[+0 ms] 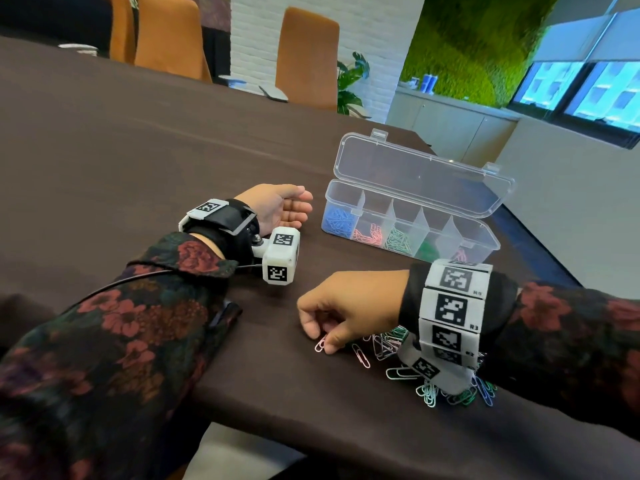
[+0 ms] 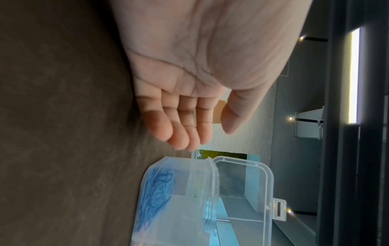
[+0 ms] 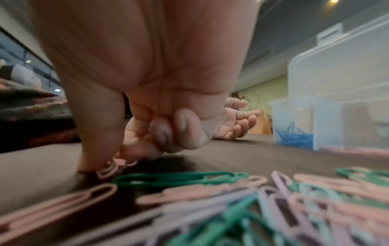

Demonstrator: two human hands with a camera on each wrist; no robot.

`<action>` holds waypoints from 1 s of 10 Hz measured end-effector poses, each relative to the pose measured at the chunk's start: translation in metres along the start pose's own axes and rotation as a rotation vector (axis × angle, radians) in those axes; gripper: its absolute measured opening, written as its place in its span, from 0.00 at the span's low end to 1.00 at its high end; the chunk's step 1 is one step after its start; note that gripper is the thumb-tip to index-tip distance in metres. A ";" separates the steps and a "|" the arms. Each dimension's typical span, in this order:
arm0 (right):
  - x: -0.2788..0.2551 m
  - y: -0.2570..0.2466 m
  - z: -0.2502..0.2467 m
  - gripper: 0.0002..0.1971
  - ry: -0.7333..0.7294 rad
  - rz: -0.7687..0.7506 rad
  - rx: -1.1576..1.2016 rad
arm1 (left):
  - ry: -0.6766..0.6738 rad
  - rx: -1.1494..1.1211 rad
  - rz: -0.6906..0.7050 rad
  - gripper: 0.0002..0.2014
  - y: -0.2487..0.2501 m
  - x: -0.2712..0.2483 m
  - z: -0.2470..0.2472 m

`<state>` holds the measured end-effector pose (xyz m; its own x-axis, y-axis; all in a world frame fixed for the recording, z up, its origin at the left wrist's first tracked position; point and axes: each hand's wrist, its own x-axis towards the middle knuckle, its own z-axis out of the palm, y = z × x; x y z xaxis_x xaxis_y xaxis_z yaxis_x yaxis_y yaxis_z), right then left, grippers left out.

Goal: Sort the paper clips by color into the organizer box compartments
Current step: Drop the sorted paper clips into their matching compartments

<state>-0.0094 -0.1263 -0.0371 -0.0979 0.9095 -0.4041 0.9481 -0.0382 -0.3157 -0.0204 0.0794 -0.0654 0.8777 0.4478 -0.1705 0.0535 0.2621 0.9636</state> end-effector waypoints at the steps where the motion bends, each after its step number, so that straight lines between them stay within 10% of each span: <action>1: 0.000 0.003 -0.001 0.08 -0.028 0.024 -0.048 | -0.002 0.001 0.003 0.10 0.000 0.000 0.000; 3: -0.013 0.019 -0.005 0.10 0.099 0.043 0.194 | -0.008 0.004 0.005 0.10 0.000 0.001 0.000; 5: -0.033 0.041 -0.018 0.09 0.434 0.062 1.179 | -0.003 0.011 0.008 0.10 -0.001 0.002 -0.001; 6: -0.036 0.043 -0.013 0.10 0.364 0.083 1.419 | -0.006 0.015 0.004 0.10 -0.001 0.003 -0.002; 7: -0.037 0.031 -0.005 0.09 0.206 0.203 1.111 | -0.003 0.019 0.009 0.11 -0.002 0.003 -0.001; 8: -0.038 0.013 0.002 0.12 0.057 0.282 0.200 | -0.002 0.018 0.012 0.11 -0.002 0.003 -0.002; 10: -0.035 -0.001 0.014 0.12 0.026 0.279 -0.196 | -0.007 0.025 0.008 0.10 -0.001 0.003 -0.002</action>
<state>-0.0108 -0.1641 -0.0341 0.1784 0.8855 -0.4290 0.9777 -0.2087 -0.0242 -0.0188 0.0827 -0.0675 0.8816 0.4437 -0.1610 0.0581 0.2365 0.9699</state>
